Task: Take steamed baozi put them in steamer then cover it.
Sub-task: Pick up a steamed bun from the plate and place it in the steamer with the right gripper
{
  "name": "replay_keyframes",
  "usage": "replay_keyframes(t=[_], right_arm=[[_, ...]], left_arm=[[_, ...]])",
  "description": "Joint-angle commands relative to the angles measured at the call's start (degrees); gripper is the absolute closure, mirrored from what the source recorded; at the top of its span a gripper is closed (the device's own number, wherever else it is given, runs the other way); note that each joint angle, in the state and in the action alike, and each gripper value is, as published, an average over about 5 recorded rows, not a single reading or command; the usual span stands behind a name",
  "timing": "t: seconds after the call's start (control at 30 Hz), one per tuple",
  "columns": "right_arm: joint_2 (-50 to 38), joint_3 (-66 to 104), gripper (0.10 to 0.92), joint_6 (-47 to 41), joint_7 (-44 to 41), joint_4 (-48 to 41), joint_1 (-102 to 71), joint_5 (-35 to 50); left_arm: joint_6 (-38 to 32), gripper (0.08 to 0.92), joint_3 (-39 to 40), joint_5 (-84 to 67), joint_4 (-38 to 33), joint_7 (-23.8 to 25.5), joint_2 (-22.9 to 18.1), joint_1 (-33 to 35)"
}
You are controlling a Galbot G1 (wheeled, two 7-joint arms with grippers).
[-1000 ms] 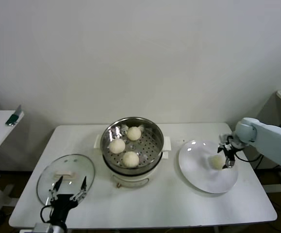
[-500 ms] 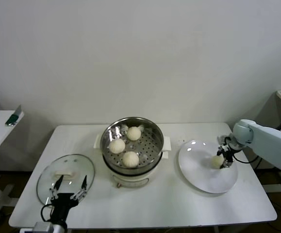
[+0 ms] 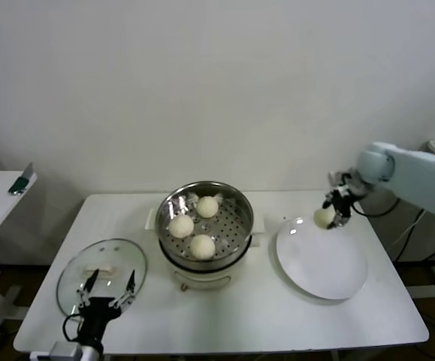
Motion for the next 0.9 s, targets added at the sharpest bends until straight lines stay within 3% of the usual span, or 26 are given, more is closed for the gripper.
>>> replay_keyframes(t=[0.03,0.2,0.43,0.9], right_arm=[[12.5,-8.5,0.399,-4.8,2.0,13.7,23.9,22.8],[21.2,-4.5,0.397,-7.2,5.4,13.7,19.9,25.9],[29.4,-3.8,0.397,-8.7,8.5,10.4,10.9,24.0],[29.1,-5.8,0.397,-11.6,13.3,7.0,0.0,15.9]], left_arm=[[0.2,0.177,0.2,-0.1,-0.3,0.1,0.3,-0.1],[0.2,0.177,0.1,-0.6,-0.8,0.1,0.4,-0.1],[0.2,0.177,-0.6,-1.3,-1.5,0.1,0.3,0.2],[-0.1,0.177,-0.5,-1.3,-2.1,-0.1,-0.2,0.9]])
